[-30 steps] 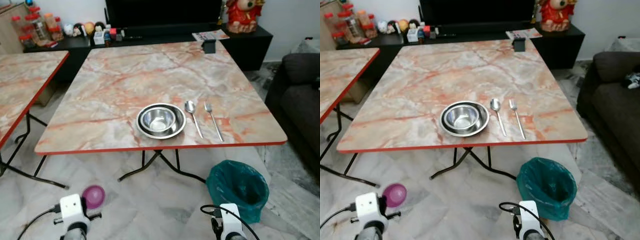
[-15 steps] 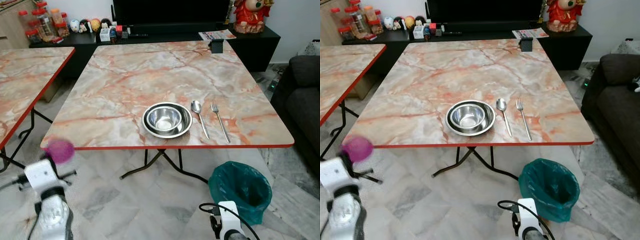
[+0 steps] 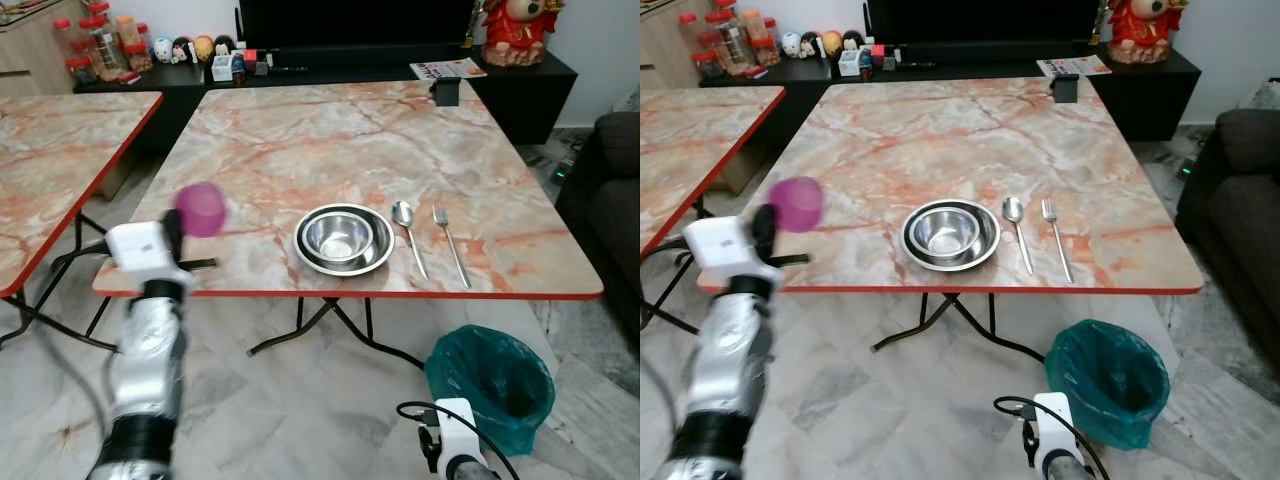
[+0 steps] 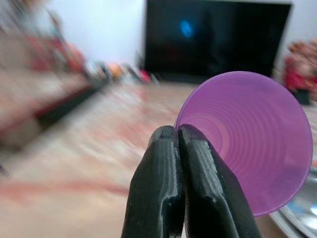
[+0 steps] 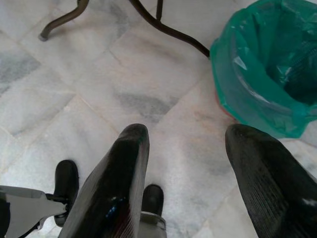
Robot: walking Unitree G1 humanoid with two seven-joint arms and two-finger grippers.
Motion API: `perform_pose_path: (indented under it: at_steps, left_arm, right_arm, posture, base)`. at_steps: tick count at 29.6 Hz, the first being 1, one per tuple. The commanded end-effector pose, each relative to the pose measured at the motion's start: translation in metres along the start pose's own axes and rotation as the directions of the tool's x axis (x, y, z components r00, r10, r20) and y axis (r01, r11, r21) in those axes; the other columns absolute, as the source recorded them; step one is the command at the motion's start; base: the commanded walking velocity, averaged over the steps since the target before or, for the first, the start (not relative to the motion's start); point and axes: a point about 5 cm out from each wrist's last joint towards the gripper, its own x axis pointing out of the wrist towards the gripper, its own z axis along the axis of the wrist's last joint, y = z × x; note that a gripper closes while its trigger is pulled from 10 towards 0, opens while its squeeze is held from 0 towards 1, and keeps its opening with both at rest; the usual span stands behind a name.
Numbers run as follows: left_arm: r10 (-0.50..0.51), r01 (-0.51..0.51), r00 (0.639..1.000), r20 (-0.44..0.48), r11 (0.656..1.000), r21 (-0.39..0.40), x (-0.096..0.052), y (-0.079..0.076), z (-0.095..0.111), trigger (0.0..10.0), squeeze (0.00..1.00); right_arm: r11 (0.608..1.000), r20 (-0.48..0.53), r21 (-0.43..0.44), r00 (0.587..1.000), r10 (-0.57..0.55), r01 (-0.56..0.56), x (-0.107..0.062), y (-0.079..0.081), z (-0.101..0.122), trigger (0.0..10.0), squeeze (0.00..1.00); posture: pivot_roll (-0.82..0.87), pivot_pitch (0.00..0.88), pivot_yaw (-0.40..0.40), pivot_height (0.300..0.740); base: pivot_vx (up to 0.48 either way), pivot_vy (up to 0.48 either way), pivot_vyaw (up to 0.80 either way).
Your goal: Setting the table
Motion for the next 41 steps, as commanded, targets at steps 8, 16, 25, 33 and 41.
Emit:
perform_pose_path:
  at_steps: [8, 16, 25, 33, 41]
  left_arm:
    - [-0.119, 0.114, 0.990, -0.072, 0.990, -0.079, 0.029, -0.036, 0.010, 10.0, 0.00]
    - [-0.101, 0.100, 0.994, -0.041, 0.995, -0.030, 0.043, -0.035, 0.028, 10.0, 0.00]
    - [-0.020, 0.019, 0.999, -0.041, 0.999, -0.029, 0.040, -0.023, 0.026, 10.0, 0.00]
    - [-0.005, 0.004, 1.000, -0.030, 0.999, -0.032, 0.041, -0.020, 0.028, 10.0, 0.00]
    - [0.001, -0.002, 1.000, -0.027, 0.999, -0.032, 0.042, -0.019, 0.029, 10.0, 0.00]
  right_arm:
    - [1.000, 0.000, 0.017, 1.000, -0.011, 0.011, 0.000, 0.000, 0.000, 10.0, 0.00]
    - [1.000, 0.005, 0.020, 1.000, -0.008, 0.008, 0.000, 0.000, 0.001, 10.0, 0.00]
    - [1.000, 0.016, 0.010, 0.999, 0.027, -0.028, 0.001, 0.007, 0.004, 10.0, 0.00]
    - [1.000, 0.009, 0.011, 1.000, 0.020, -0.020, 0.001, 0.006, 0.003, 10.0, 0.00]
    - [1.000, 0.000, 0.019, 1.000, 0.022, -0.022, 0.000, 0.004, -0.001, 10.0, 0.00]
  posture:
    - [-0.05, 0.009, 0.069, 0.740]
    - [-0.05, 0.005, 0.071, 0.740]
    - [-0.05, 0.010, 0.071, 0.740]
    - [-0.05, 0.012, 0.072, 0.740]
    - [-0.05, 0.011, 0.076, 0.740]
  base:
    - [0.000, 0.000, 0.00]
    - [0.031, 0.000, 0.00]
    - [0.259, 0.000, 0.00]
    - [0.271, 0.000, 0.00]
    - [0.281, 0.000, 0.00]
